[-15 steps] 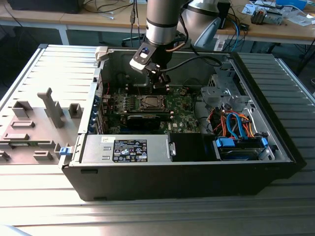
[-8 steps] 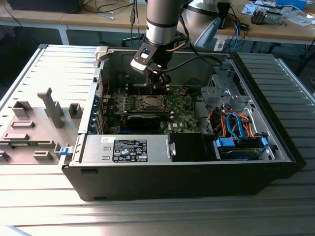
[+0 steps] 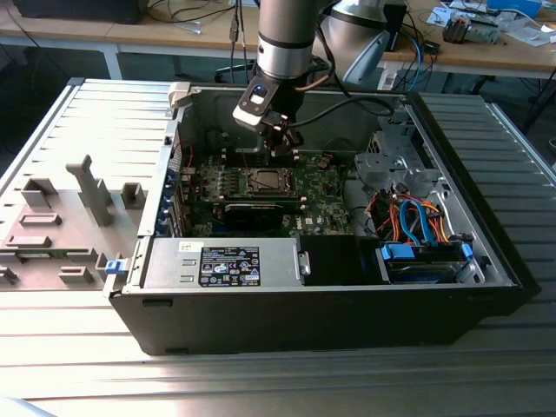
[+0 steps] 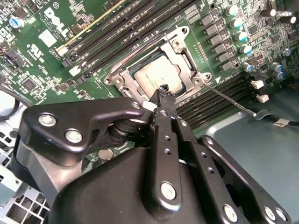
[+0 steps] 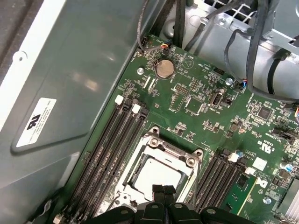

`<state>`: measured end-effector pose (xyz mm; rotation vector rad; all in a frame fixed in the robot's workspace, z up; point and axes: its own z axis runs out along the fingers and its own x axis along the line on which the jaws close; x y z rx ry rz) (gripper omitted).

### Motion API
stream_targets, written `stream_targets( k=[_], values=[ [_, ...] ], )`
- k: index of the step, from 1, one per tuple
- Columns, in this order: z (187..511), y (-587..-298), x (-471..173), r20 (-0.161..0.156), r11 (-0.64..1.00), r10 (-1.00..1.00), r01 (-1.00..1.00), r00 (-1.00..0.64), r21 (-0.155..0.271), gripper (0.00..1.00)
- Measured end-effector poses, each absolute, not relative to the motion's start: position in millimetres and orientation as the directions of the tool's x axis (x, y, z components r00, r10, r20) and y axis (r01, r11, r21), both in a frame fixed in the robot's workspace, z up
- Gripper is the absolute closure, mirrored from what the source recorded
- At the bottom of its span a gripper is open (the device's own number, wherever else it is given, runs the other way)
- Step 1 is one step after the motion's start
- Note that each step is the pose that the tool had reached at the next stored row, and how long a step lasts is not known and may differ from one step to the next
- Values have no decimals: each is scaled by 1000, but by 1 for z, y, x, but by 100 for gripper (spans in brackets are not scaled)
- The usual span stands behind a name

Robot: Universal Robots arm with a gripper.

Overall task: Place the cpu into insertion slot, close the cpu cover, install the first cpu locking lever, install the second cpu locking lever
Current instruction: 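Install the first cpu locking lever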

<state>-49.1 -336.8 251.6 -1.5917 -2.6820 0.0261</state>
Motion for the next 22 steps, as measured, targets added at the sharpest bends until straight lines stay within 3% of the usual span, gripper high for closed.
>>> stream_targets(
  k=[22],
  values=[
    [252,-337,-49,11,602,799,798,-602,-26,89]
  ],
)
